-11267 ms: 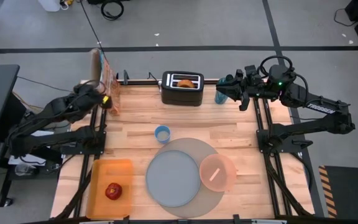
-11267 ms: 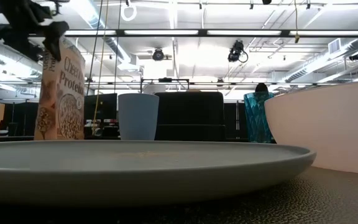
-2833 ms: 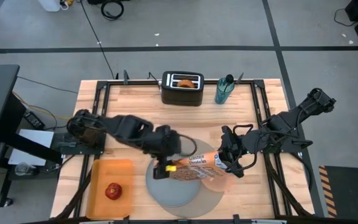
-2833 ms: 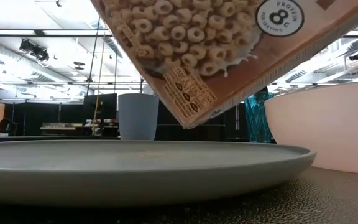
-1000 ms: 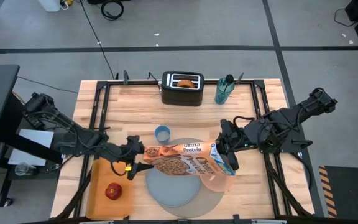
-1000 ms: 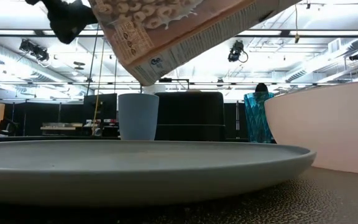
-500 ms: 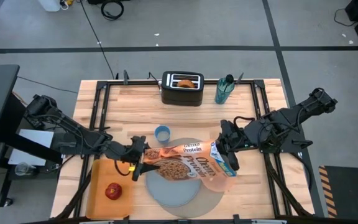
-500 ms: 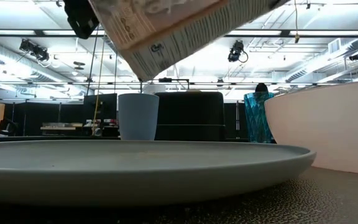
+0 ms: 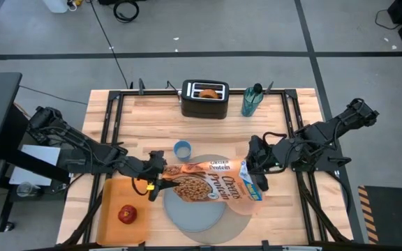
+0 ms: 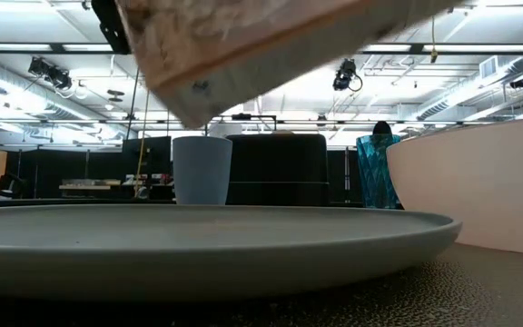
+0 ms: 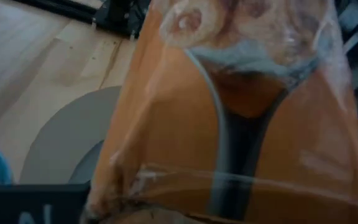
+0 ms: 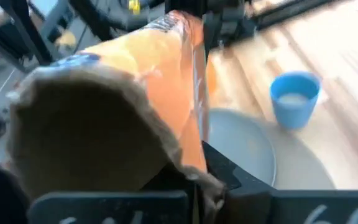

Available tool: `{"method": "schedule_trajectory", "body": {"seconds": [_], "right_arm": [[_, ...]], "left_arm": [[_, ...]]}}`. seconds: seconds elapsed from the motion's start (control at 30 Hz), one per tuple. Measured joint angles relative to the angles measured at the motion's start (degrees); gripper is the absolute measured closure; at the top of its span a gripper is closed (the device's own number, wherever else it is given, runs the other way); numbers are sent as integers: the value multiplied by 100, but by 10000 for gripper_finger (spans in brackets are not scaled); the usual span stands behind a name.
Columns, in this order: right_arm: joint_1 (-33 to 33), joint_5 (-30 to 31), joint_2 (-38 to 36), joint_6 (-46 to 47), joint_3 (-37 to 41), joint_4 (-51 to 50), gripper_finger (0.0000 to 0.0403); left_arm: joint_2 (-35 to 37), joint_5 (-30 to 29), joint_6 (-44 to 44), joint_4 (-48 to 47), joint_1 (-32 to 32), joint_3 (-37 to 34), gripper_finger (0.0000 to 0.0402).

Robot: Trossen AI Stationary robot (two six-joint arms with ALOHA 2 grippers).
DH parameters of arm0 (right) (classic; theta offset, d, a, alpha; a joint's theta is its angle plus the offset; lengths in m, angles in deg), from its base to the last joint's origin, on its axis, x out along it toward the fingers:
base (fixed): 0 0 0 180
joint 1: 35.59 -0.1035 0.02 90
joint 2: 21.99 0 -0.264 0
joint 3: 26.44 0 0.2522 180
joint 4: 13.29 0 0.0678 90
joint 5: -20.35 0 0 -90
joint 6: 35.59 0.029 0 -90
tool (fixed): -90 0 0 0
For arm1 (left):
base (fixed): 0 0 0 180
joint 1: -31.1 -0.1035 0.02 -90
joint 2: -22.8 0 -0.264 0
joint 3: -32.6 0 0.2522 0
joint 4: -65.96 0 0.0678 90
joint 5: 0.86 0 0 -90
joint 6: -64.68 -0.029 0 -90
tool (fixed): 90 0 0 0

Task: Arrange a breakfast setting
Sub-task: Pour the cereal from the cereal box into the orange bowl

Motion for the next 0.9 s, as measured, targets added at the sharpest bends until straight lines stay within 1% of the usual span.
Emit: {"method": "schedule_trajectory", "body": {"seconds": [0.2,0.37,0.47,0.57,0.63,0.77,0.83,0.9], "right_arm": [[-3,-400,-62,429,0,-589,324],[-131,-687,-81,799,0,-1441,298],[-197,-788,-109,949,2,-1865,292],[-262,-860,-163,1062,2,-2207,291],[-276,-1043,-212,1192,2,-2480,292],[-273,-1464,-388,1588,4,-3042,292],[-273,-1526,-508,1733,4,-3232,292],[-278,-1553,-635,1843,4,-3368,292]], "left_arm": [[0,381,-143,-1062,-211,606,215],[-10,456,-179,-1756,-288,1003,214],[-11,595,-193,-2108,-365,1173,214],[-11,680,-134,-2174,-440,1198,213],[-17,814,-105,-2210,-482,1198,213],[-170,1052,39,-2234,-572,1203,213],[-271,1047,68,-2276,-583,1261,213],[-416,1058,41,-2516,-631,1468,213]]}}
